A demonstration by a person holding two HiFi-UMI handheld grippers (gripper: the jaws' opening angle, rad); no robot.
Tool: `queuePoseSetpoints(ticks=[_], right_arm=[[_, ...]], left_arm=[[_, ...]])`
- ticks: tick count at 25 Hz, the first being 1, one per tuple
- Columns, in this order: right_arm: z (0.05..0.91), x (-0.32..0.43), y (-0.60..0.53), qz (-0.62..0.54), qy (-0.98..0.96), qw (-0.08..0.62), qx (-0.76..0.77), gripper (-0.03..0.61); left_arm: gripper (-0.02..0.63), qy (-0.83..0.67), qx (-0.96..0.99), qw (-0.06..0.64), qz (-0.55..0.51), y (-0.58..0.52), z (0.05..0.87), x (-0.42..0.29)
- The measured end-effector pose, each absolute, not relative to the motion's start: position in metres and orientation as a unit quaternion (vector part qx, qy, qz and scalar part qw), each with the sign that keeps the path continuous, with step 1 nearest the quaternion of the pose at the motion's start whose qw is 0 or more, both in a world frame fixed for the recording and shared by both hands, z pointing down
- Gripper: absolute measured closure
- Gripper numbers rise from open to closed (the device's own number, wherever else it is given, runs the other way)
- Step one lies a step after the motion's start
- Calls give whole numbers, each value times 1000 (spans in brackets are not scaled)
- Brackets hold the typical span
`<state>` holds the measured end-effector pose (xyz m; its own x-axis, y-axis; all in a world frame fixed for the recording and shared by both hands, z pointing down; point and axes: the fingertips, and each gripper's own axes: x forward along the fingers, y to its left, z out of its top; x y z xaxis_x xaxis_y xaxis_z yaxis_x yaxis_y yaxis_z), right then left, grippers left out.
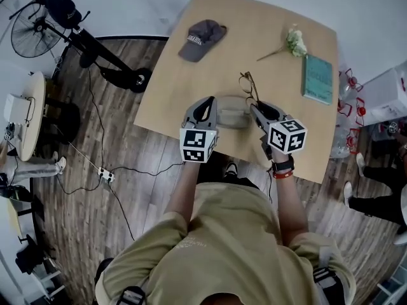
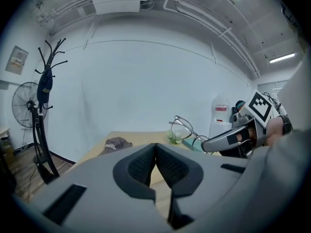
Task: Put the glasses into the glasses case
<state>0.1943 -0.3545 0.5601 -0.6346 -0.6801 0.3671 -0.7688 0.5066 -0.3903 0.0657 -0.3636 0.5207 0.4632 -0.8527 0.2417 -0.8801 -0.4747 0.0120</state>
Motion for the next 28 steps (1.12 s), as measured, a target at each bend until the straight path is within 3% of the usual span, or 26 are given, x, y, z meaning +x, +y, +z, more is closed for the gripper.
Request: queuePoseSetpoints(ticks=[6, 20, 28], right_arm=[[583, 181, -363, 244, -898, 146, 336, 465], [656, 159, -366, 253, -884, 368, 137, 464], [706, 149, -359, 257, -856, 445, 60, 463]], left_arm=[[592, -472, 872, 59, 115, -367, 545, 70], [592, -480, 866, 85, 112, -381, 582, 51], [592, -476, 867, 95, 114, -379, 602, 41]])
